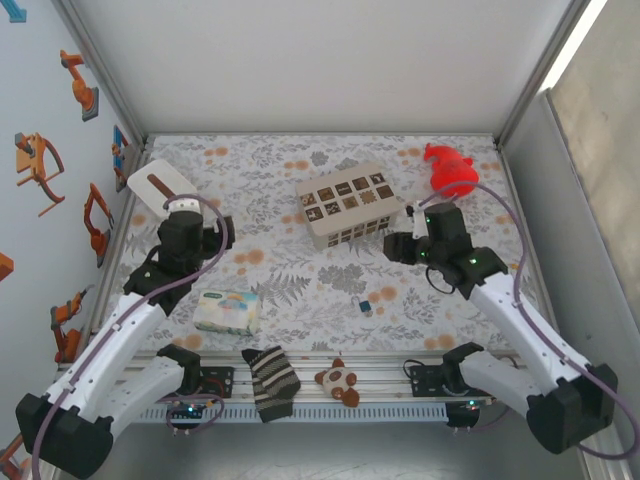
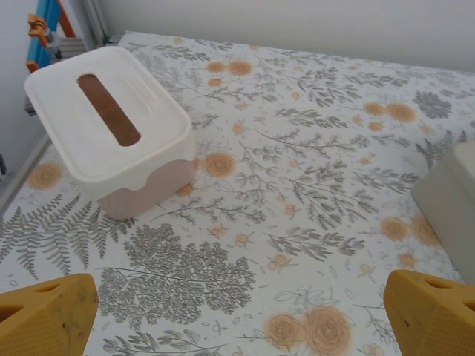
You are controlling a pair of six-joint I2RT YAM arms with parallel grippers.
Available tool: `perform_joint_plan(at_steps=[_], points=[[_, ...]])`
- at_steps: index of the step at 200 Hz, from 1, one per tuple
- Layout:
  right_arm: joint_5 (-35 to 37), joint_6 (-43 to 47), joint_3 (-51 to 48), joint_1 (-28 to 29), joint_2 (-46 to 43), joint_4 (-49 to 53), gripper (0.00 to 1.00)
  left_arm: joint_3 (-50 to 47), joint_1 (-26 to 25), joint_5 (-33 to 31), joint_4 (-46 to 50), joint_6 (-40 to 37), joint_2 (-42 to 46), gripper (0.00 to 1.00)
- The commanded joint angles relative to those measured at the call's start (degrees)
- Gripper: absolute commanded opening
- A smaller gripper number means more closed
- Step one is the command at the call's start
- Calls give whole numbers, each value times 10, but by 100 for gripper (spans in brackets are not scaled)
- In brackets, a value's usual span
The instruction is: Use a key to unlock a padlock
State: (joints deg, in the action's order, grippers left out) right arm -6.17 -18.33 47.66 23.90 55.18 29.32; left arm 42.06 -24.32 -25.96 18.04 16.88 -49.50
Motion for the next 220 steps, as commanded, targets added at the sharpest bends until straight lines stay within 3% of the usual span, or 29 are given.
perform_joint_plan(at_steps=[1,21,35,58,109,137,170,220], points=[[148,94,-10,-9,-44,-1,61,-33,21,-50,-66,-23,7,96],[161,127,-50,-33,-78,-61,69,-66,53,-52,-108,-15,16,96],[182,120,-84,-53,-97,-105,84,-79,76,-44,-124,-7,19,96],[224,96,-143,-86,-116,-175,99,-89,104,-32,-144,-9,14,96],[230,117,-299,-158,-114,-441,100,-121,157,-6,-204,-11,-21,96],[223,121,-317,-200,-23,-530,100,-146,161,9,-265,-44,-50,96],[209,146,-342,-206,98,-677,100,-156,162,24,-285,-71,-81,96],[140,180,-322,-221,234,-825,100,-206,162,36,-389,-112,-107,96]])
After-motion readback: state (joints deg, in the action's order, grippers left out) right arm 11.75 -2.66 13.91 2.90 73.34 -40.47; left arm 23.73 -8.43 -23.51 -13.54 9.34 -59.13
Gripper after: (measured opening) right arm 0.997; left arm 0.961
